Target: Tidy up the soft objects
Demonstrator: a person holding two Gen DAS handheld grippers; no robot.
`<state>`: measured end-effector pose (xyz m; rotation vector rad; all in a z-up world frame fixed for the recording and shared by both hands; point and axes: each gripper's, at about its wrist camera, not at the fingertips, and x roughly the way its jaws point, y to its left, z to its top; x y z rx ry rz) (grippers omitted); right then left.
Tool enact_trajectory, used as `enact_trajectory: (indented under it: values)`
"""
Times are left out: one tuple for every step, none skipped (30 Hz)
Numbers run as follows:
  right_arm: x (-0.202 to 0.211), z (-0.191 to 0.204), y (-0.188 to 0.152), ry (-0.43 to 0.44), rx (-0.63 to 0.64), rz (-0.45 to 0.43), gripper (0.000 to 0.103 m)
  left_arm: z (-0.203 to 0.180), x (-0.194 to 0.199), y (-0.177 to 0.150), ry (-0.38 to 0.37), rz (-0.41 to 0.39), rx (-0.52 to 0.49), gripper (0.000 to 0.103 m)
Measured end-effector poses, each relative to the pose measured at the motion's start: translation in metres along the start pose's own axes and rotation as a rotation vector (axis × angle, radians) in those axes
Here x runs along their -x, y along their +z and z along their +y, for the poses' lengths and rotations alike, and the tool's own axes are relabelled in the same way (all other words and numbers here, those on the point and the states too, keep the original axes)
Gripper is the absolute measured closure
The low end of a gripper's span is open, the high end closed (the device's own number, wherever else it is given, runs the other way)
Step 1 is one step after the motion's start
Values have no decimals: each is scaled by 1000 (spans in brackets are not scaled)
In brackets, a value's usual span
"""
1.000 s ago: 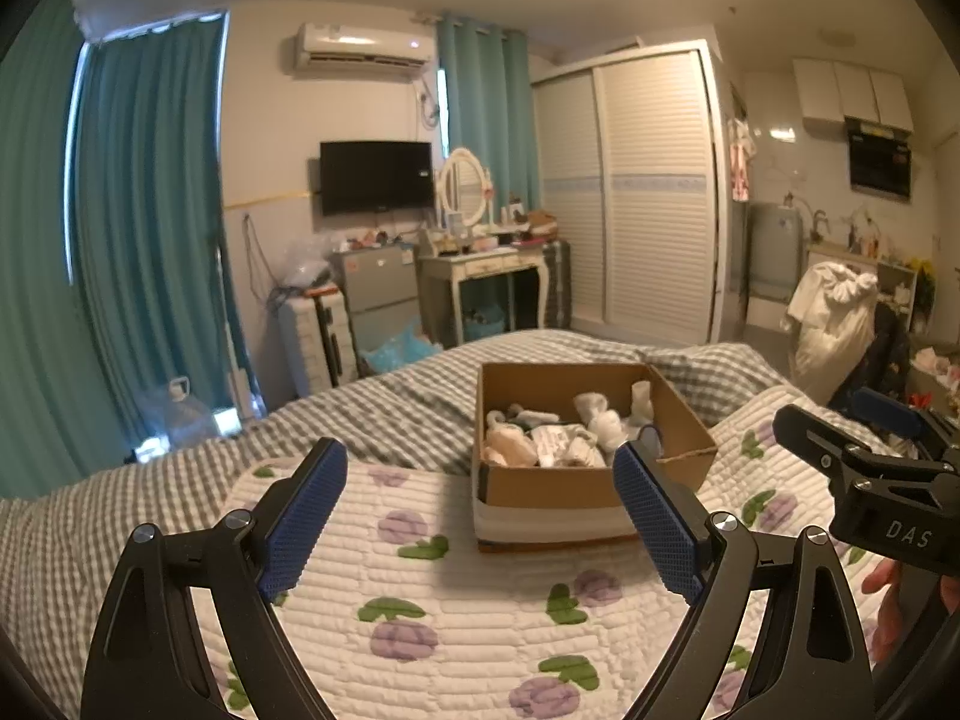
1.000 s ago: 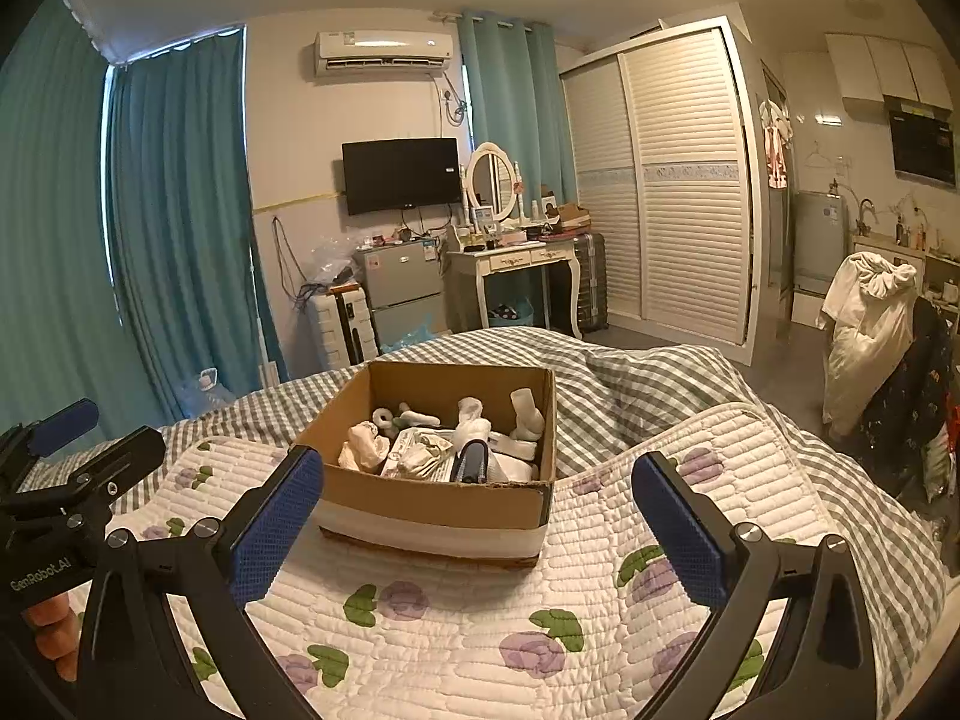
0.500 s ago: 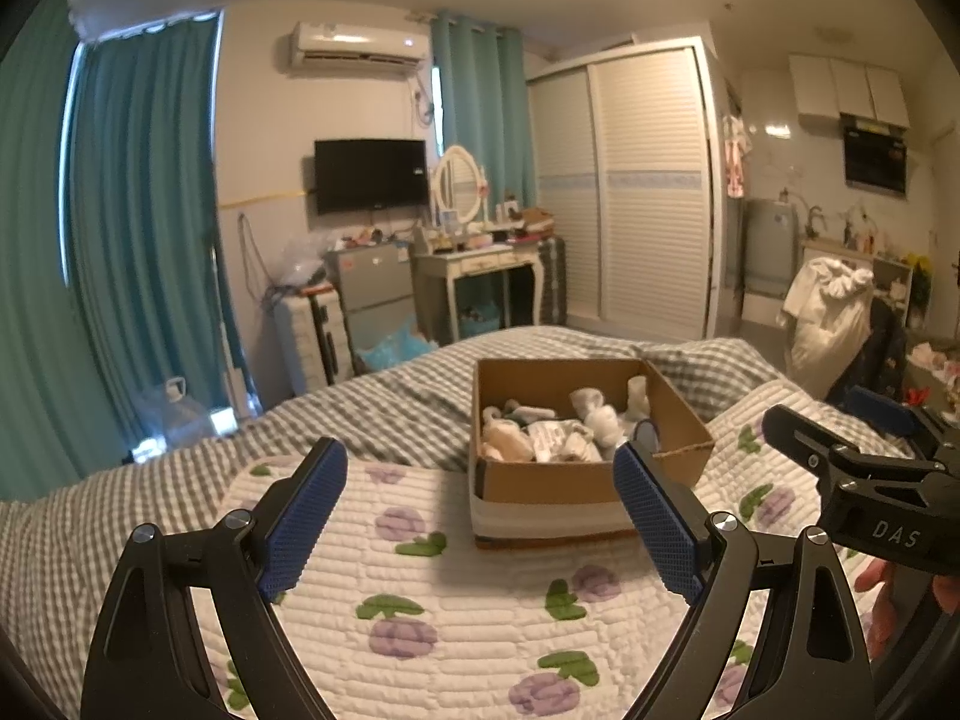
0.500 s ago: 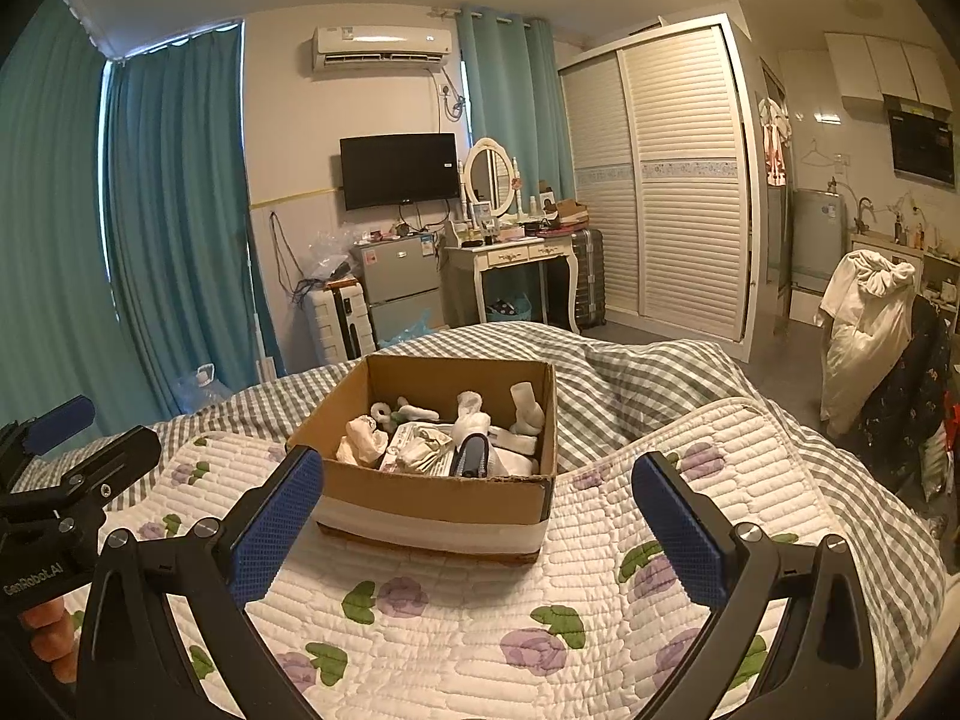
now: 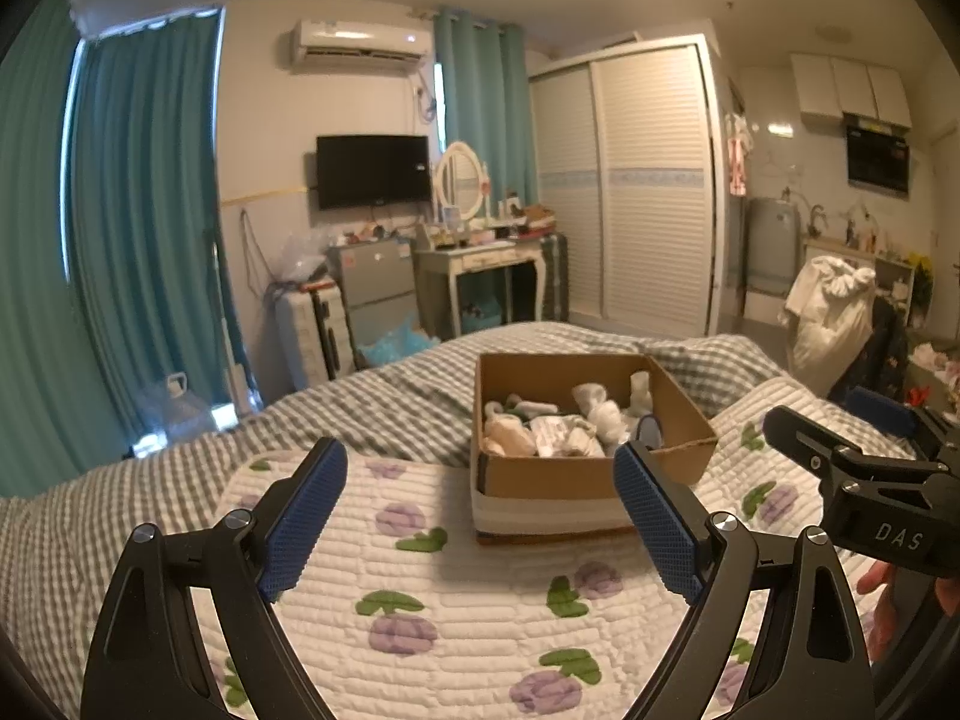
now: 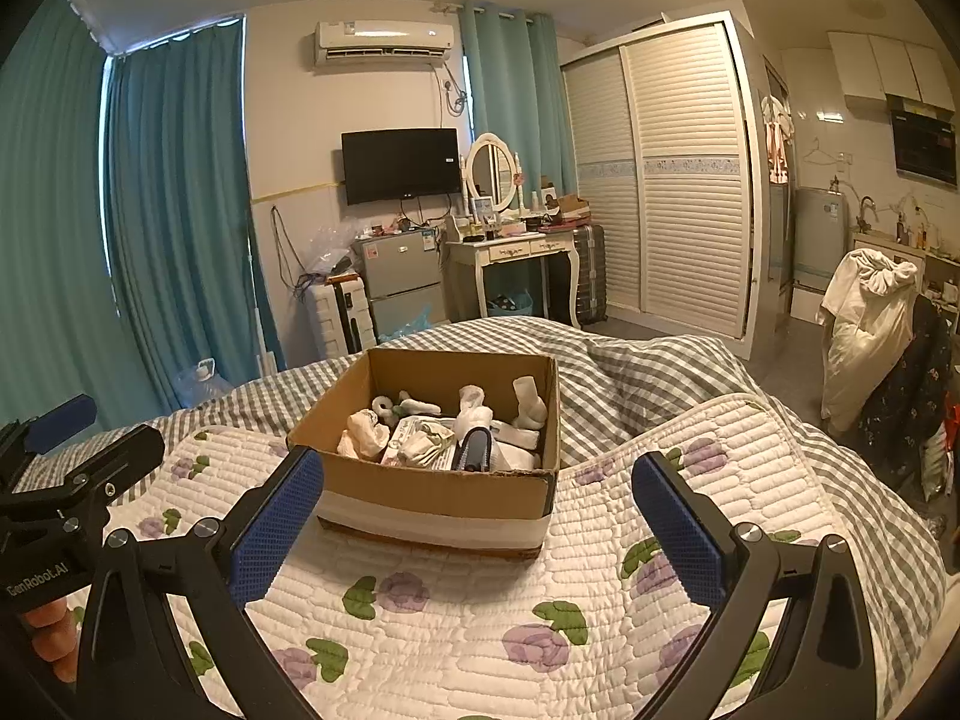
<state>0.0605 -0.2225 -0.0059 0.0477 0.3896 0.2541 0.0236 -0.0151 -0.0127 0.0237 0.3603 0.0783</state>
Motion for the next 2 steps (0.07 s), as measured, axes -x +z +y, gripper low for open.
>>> enact_trajectory:
  values:
    - [0, 0, 0, 0, 0, 0, 0, 0, -1, 0, -2, 2, -1, 11]
    - [0, 0, 0, 0, 0, 1, 0, 0, -1, 0, -3, 5, -4, 11]
